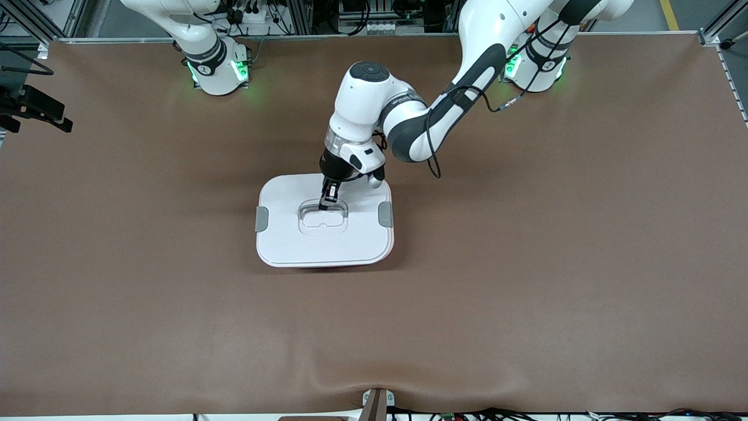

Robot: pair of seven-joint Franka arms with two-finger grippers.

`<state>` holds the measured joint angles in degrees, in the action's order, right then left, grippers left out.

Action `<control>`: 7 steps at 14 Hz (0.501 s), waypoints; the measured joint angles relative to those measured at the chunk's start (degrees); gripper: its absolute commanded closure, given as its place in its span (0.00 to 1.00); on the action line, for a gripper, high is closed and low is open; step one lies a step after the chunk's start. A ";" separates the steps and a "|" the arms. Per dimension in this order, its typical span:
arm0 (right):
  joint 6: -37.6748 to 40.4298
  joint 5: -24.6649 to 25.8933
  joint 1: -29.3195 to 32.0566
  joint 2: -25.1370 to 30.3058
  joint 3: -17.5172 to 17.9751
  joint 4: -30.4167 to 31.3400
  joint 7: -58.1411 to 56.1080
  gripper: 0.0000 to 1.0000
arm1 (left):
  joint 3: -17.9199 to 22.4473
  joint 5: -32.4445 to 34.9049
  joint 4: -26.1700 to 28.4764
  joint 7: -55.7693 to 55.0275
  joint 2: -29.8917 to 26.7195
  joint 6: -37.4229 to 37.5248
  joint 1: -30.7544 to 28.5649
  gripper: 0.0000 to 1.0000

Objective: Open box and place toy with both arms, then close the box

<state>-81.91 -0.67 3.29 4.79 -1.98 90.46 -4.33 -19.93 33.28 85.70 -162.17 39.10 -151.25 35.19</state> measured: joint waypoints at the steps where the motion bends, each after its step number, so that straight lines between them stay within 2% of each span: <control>1: 0.00 0.00 0.00 0.00 0.00 0.00 -0.06 0.00 | 0.10 0.14 0.00 -0.03 0.00 0.10 0.00 1.00; 7: 0.00 0.13 -0.13 0.00 0.07 0.00 -0.32 0.00 | 0.26 0.30 0.04 -0.24 0.00 0.45 0.00 1.00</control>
<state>-81.91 -0.54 3.16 4.79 -1.91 90.46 -4.66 -19.67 33.58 85.73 -162.41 39.10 -150.80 35.19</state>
